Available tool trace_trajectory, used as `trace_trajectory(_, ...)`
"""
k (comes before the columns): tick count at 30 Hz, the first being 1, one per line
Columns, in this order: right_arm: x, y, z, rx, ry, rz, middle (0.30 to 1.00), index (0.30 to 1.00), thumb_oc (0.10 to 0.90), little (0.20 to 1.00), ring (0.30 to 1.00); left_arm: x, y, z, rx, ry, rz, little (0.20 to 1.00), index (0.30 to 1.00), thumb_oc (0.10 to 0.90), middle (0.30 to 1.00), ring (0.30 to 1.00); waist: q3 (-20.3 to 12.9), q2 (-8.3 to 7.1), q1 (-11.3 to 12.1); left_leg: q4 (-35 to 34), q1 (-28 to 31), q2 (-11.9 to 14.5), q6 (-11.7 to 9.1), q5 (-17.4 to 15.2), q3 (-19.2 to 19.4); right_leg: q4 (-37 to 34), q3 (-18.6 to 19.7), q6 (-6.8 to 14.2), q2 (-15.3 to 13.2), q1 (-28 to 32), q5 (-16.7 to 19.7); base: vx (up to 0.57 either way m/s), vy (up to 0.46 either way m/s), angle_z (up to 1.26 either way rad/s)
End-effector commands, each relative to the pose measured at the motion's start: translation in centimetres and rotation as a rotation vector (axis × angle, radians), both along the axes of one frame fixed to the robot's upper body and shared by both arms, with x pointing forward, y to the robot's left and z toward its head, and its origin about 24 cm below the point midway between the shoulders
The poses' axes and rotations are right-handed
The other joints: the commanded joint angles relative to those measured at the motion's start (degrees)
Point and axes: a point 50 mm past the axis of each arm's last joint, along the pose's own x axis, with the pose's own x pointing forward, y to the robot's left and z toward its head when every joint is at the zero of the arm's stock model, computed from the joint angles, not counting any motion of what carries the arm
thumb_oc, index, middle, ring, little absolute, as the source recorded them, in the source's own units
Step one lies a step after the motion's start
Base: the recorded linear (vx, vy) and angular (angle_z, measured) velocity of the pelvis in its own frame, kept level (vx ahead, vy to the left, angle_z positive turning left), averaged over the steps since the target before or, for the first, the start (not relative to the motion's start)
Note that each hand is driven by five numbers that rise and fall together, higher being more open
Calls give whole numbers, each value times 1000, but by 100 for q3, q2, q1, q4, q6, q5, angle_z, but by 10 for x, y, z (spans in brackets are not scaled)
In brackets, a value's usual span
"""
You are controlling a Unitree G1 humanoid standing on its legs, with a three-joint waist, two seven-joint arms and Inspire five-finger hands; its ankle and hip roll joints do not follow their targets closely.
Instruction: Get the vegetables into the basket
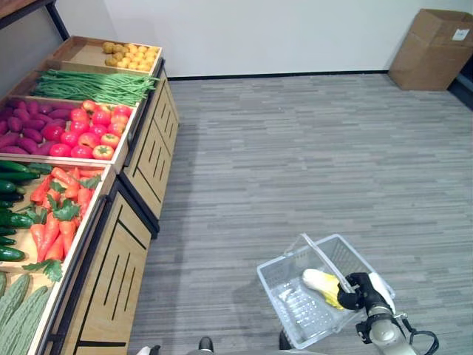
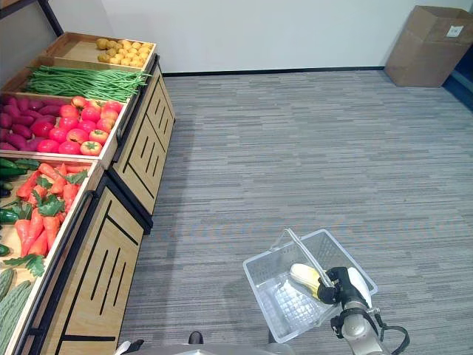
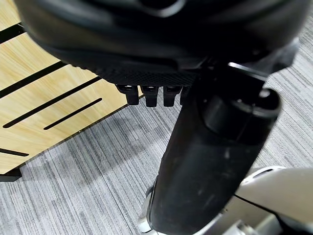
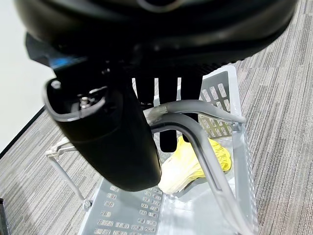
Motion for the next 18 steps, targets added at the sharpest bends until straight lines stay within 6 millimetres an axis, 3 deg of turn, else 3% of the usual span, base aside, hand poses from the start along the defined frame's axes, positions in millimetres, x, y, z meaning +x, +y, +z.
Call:
trace_trajectory(1, 52, 5, 43, 1, -292, 74, 300, 300, 400, 300, 300, 15, 17, 5, 81, -40, 40, 1000, 1000, 900, 1000, 1000, 158, -185, 24, 12, -143, 114, -153, 93, -228, 358, -400, -56, 37, 34, -303, 0, -71, 0)
trace_trajectory(9, 62, 7, 56, -11, -357, 111, 300, 300, 400, 300, 300, 35, 23, 11, 99, -125, 116, 1000, 1000, 900, 1000, 1000, 434, -142, 49, 169, -350, 374, -224, 282, -468, 983, -429, -290, 312, -323, -678, 8, -144, 2)
trace_trajectory(11, 64, 5, 62, -19, -384, 114, 300, 300, 400, 300, 300, 43, 23, 13, 99, -152, 127, 1000, 1000, 900, 1000, 1000, 533, -160, 40, 552, -595, 413, -259, 255, -543, 1026, -507, -355, 313, -315, -721, 16, -127, 16)
trace_trajectory(15, 65, -1, 66, -41, -393, 112, 300, 300, 400, 300, 300, 47, 17, 12, 90, -168, 132, 1000, 1000, 900, 1000, 1000, 651, -123, 40, 823, -860, 230, -210, 196, -806, 1046, -571, -400, 254, -244, -830, 93, -29, 33)
trace_trajectory(17, 68, -5, 71, -64, -409, 109, 300, 300, 400, 300, 300, 53, 14, 12, 85, -177, 116, 1000, 1000, 900, 1000, 1000, 637, -65, 71, 495, -1318, 67, -148, 537, -880, 1033, -637, -355, 195, -179, -889, 141, 70, 20)
trace_trajectory(18, 68, -5, 71, -64, -409, 109, 300, 300, 400, 300, 300, 53, 14, 12, 85, -177, 116, 1000, 1000, 900, 1000, 1000, 628, -72, 67, 489, -1322, 57, -146, 541, -881, 1039, -640, -352, 185, -187, -898, 187, 62, 26)
